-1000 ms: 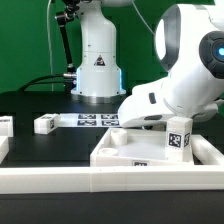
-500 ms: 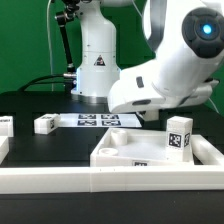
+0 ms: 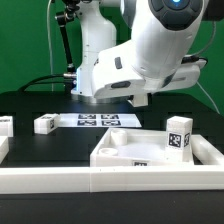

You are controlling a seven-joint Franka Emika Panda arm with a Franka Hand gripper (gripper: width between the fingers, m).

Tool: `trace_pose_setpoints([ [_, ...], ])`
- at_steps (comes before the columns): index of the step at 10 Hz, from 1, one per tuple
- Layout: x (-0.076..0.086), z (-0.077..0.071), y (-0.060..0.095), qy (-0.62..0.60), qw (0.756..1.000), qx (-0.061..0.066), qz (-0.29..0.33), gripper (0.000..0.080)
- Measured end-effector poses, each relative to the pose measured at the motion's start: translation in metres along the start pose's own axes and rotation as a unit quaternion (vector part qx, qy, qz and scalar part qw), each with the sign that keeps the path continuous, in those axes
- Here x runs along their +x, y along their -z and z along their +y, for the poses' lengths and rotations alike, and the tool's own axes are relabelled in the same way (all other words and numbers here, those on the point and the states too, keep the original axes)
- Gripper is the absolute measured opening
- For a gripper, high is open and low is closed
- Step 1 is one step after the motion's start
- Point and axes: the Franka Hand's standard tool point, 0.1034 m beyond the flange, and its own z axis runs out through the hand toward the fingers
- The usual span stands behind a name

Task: Assemble square table

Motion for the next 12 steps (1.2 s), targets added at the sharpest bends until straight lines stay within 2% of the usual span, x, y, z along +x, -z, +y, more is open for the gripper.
trace_pose_setpoints([
  [2, 0.005, 0.004, 0.011, 0.008, 0.997, -0.006, 0.075, 0.029],
  [3, -0.004, 0.014, 0.029, 0.019, 0.995, -0.003, 0.098, 0.029],
  [4, -0.01, 0.03, 0.059, 0.016, 0.992, 0.001, 0.126, 0.029],
  [5, -0.003, 0.038, 0.068, 0.013, 0.984, -0.004, 0.175, 0.029],
  [6, -0.005, 0.042, 0.067, 0.012, 0.979, -0.005, 0.204, 0.029],
  [10, -0.003, 0.05, 0.076, 0.002, 0.939, -0.022, 0.344, 0.029],
  [11, -0.009, 0.052, 0.083, 0.008, 0.935, -0.023, 0.354, 0.029],
  [12, -0.008, 0.056, 0.096, 0.01, 0.921, -0.031, 0.389, 0.029],
])
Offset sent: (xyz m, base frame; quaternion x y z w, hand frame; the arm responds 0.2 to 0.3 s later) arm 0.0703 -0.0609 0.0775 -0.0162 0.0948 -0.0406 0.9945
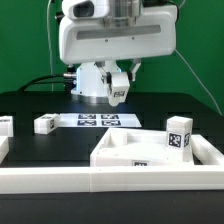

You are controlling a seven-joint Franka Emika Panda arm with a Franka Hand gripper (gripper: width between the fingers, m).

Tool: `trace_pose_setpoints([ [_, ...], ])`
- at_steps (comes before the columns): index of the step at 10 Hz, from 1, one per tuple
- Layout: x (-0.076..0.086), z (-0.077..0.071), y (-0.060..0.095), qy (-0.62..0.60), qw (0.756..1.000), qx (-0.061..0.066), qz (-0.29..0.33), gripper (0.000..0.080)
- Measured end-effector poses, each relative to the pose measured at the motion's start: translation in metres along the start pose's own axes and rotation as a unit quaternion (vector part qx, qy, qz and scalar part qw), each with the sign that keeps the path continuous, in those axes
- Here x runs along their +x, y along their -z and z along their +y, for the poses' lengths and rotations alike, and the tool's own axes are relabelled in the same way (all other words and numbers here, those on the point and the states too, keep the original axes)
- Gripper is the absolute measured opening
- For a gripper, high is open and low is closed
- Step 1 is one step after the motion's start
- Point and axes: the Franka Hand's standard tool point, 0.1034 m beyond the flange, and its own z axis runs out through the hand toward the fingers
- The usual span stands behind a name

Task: Assemble square table

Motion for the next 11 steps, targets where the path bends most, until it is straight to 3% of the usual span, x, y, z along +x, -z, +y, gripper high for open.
trace_pose_setpoints([
  [1, 0.006, 0.003, 0.003, -0.001, 0.999, -0.003, 0.035, 0.029],
  [3, 0.007, -0.005, -0.002, -0.008, 0.992, -0.026, 0.122, 0.029],
  [4, 0.004, -0.003, -0.005, -0.002, 0.99, -0.03, 0.137, 0.029],
  [5, 0.009, 0.005, -0.002, -0.006, 0.982, -0.043, 0.183, 0.029],
  [7, 0.006, 0.003, -0.007, -0.008, 0.984, -0.039, 0.171, 0.029],
  [8, 0.01, 0.009, -0.012, -0.027, 0.985, -0.032, 0.167, 0.029],
  [9, 0.019, 0.017, -0.016, -0.078, 0.984, -0.003, 0.158, 0.029],
  [11, 0.035, 0.02, -0.013, -0.059, 0.984, -0.015, 0.166, 0.029],
])
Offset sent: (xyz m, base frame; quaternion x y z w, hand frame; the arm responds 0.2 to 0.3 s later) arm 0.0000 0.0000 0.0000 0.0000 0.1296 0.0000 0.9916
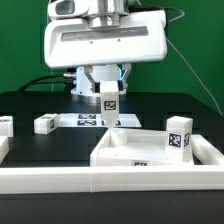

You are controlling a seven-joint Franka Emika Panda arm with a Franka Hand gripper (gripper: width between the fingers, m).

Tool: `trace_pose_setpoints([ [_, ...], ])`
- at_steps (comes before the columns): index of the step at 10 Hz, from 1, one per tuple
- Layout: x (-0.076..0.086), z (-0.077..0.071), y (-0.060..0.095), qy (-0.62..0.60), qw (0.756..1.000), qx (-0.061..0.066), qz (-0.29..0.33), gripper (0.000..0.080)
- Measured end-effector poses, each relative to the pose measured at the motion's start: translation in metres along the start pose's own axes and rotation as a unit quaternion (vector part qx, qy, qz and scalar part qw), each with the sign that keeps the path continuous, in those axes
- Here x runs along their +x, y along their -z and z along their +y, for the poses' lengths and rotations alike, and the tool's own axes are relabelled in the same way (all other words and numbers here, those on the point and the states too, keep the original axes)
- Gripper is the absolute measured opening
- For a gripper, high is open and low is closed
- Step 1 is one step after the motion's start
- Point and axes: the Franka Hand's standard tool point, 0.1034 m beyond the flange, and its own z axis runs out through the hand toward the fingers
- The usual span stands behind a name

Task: Assemble square table

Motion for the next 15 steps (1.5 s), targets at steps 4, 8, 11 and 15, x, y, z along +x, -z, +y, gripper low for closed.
trace_pose_setpoints([
  [4, -0.001, 0.003, 0.0, -0.009, 1.0, 0.002, 0.0, 0.029],
  [8, 0.011, 0.022, -0.001, -0.113, 0.993, 0.016, 0.005, 0.029],
  [11, 0.012, 0.028, -0.001, -0.106, 0.994, 0.002, 0.028, 0.029],
  [15, 0.015, 0.037, -0.002, -0.092, 0.985, -0.057, 0.133, 0.029],
])
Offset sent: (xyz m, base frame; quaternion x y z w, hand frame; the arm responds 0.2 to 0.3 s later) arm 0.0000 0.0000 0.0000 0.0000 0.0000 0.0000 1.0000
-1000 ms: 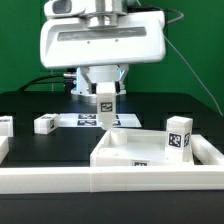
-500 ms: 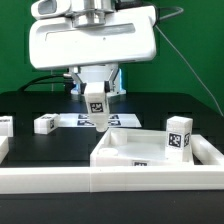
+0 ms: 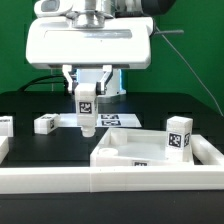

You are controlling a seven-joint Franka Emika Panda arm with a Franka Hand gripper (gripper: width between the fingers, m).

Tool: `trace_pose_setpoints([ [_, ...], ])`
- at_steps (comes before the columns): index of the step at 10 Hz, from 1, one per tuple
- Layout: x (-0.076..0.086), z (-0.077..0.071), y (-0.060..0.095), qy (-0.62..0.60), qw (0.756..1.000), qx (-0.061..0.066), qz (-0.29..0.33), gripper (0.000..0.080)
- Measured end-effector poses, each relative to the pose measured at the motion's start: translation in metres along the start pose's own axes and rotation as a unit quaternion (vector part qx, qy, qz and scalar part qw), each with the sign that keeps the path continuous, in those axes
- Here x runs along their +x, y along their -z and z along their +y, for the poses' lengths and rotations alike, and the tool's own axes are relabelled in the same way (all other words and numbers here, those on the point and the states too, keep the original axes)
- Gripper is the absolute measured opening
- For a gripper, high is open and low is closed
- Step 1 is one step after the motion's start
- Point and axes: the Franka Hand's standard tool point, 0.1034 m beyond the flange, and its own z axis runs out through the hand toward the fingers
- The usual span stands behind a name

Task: Assemble square table

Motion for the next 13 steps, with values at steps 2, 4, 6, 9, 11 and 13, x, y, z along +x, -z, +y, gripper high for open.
trace_pose_setpoints([
  [2, 0.003, -0.011, -0.002, -0.004, 1.0, 0.005, 0.002, 0.029],
  [4, 0.011, -0.025, -0.006, -0.001, 1.0, 0.01, 0.008, 0.029],
  [6, 0.01, -0.025, -0.008, -0.001, 1.0, 0.009, 0.007, 0.029],
  [9, 0.009, -0.025, -0.009, -0.001, 1.0, 0.008, 0.007, 0.029],
  [11, 0.014, -0.029, -0.015, 0.001, 1.0, 0.009, 0.008, 0.029],
  [13, 0.015, -0.03, -0.019, 0.003, 1.0, 0.009, 0.008, 0.029],
])
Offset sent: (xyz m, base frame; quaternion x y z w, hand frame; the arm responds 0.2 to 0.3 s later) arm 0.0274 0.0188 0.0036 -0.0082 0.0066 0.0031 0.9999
